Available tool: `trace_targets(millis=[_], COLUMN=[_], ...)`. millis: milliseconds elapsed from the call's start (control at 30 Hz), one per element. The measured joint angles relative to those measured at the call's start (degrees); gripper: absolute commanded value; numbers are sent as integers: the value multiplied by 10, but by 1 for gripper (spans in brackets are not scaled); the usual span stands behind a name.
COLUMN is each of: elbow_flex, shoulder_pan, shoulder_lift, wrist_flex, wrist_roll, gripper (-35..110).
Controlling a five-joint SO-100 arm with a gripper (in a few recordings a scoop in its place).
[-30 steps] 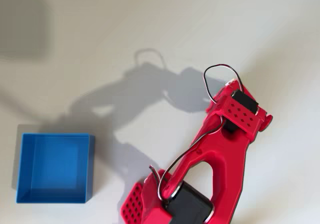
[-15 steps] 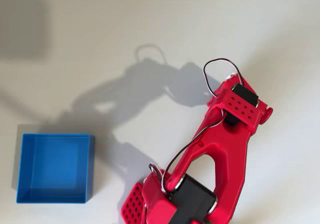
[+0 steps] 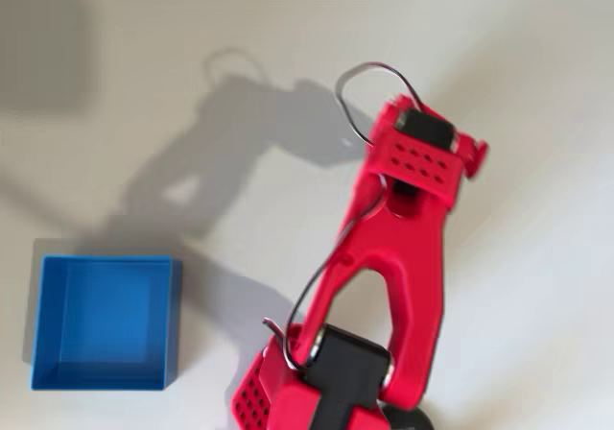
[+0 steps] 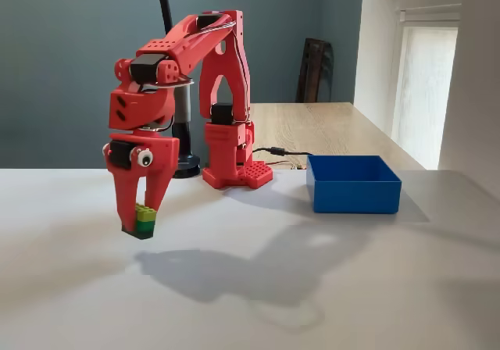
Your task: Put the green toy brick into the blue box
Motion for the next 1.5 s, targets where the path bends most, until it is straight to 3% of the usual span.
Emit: trace_targets(millis=[433, 900, 1500], elbow_flex=[11, 40, -125], shoulder_pan=[-253, -544, -814], shoulder_lift=[99, 160, 161], wrist_flex=[20, 101, 303], wrist_roll=[-91, -83, -5], gripper=[0, 0, 0])
